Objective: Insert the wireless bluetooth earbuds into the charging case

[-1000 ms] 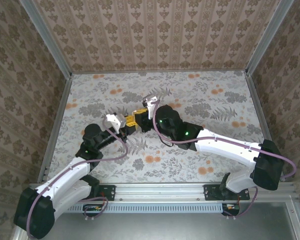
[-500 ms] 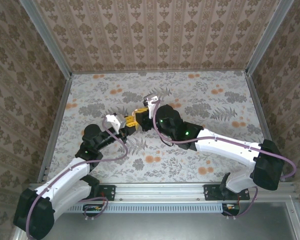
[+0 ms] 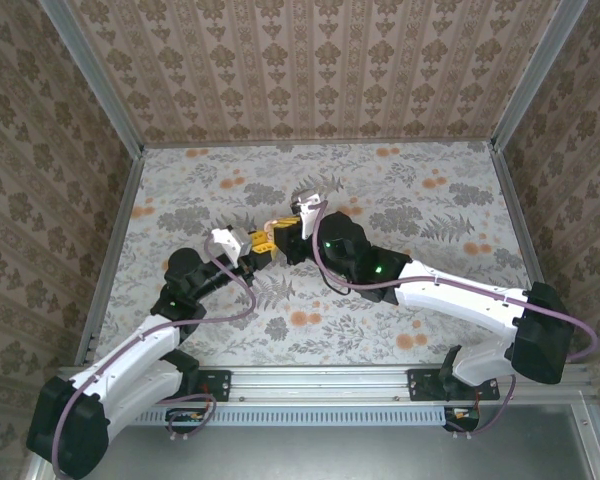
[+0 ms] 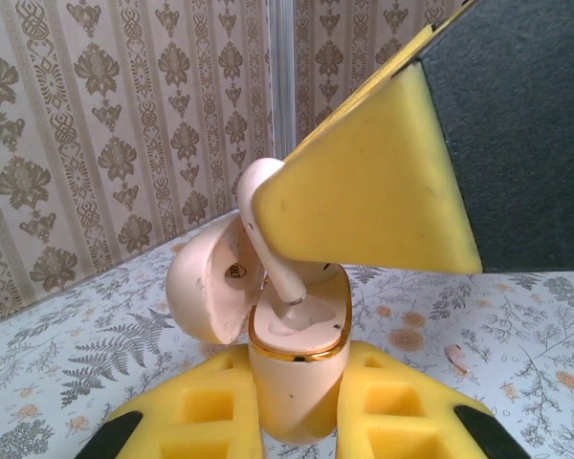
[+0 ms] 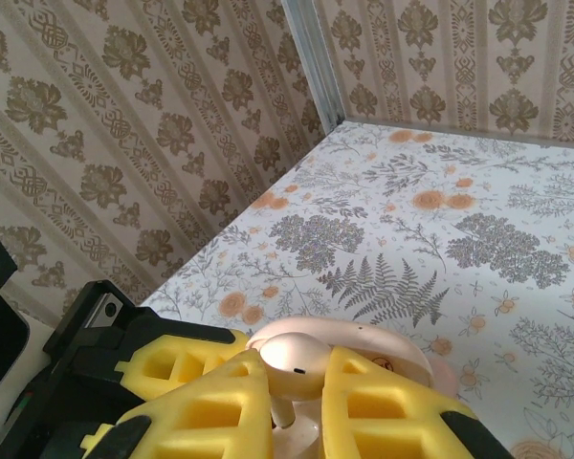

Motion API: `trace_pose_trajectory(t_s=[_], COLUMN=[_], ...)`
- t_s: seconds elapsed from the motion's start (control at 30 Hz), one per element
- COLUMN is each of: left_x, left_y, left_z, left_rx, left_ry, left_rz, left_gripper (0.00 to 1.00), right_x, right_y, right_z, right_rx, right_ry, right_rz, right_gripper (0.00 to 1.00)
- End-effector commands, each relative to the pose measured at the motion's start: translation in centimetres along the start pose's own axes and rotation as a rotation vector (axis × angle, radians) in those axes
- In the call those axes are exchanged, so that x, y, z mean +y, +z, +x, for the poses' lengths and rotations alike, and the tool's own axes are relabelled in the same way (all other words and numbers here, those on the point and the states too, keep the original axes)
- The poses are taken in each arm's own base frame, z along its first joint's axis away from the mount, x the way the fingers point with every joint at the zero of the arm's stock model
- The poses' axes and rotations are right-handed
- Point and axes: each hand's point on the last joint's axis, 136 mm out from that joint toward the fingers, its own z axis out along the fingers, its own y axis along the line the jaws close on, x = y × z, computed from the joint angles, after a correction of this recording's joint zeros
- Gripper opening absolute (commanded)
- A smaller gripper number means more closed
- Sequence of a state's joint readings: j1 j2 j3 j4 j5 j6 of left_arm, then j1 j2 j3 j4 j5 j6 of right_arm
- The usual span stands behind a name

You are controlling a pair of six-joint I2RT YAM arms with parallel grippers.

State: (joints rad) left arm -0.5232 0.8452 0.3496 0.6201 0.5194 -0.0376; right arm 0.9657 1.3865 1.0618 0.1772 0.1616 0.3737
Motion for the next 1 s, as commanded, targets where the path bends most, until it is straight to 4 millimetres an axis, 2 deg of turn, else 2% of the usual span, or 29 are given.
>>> trace_pose_trajectory(t_s=[0.0,0.23,0.27,0.53,0.77,0.97], left_x=[0.1,0.0,0.1,0.3,0.3,0.2], left_y=[0.3,0.3,0.2,0.5,0.3,-0.1], left_z=[-2.8,-3.1,-3.1,-3.2,-3.5,-3.8], left_rx=[-0.069,-0.084,-0.085,-0.091,-0.103,-0.117], left_ry=[0.015,0.008,0.006,-0.011,-0.017,-0.007], left_rz=[-0.001,0.001,-0.001,-0.006,-0.011,-0.014], left_gripper=[0.0,0.0,0.0,0.0,0.0,0.0], right_x=[0.8,0.9,0.8,1.1,0.1,-1.0], right_y=[-0.6,-0.1,0.6,1.3,1.3,0.7], right_z=[-0.5,-0.3,0.6,1.5,2.7,2.5], right_rx=[-0.017,-0.018,0.003,0.026,0.053,0.045], right_ry=[0.018,0.021,0.02,0.021,-0.007,-0.022], right_rz=[-0.033,-0.038,-0.034,-0.047,-0.001,0.053], right_gripper=[0.14,0.14,0.14,0.14,0.13,0.13])
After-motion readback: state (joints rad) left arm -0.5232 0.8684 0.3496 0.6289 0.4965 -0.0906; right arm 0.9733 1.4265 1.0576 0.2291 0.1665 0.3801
